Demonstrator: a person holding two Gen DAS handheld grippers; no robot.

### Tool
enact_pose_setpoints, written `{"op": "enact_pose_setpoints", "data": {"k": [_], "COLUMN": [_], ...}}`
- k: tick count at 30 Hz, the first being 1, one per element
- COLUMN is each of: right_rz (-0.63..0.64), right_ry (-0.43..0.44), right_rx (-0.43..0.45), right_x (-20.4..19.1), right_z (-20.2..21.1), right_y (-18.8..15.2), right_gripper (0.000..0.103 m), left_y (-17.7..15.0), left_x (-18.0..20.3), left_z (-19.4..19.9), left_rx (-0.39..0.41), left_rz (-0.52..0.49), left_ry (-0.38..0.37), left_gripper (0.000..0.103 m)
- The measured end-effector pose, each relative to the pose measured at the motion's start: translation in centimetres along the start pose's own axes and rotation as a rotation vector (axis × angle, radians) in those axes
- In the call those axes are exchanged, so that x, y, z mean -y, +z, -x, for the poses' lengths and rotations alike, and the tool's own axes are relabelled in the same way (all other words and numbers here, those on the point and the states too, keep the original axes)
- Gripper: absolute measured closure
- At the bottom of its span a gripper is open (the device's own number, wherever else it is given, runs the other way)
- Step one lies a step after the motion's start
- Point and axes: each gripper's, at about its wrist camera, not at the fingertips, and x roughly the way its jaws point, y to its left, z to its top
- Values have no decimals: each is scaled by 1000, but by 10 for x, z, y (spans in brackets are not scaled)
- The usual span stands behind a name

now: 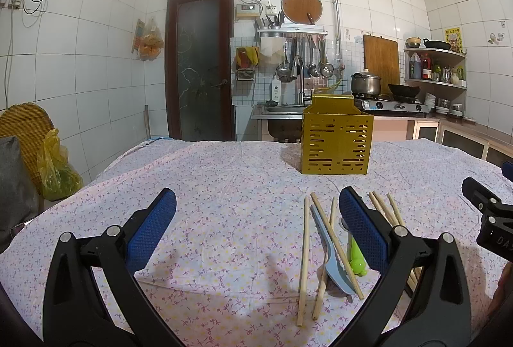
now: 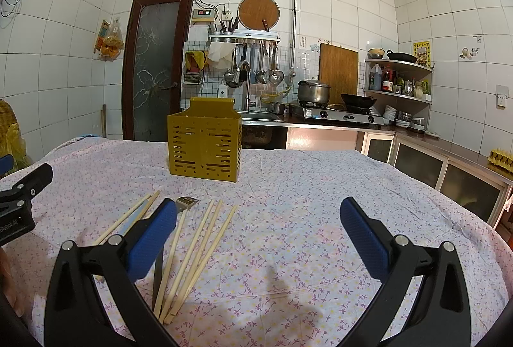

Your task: Organize utensils

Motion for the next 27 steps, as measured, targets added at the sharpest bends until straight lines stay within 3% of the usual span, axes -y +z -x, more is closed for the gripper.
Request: {"op": "enact_pose_setpoints", "data": {"k": [22, 27], "right_rz": [8, -6], "right_ry": [-4, 2], "right_rx": [6, 8], "right_x": [-2, 0], "right_z": [0, -1], "right_y": [-1, -2], "right_gripper": [4, 4], "left_y": [3, 3], "left_x": [-6, -8], "left_z": [-8, -17], "left_rx": [-27, -94], "left_rz": [-2, -4], "left_ry": [-9, -59], "left_gripper": [5, 5]}}
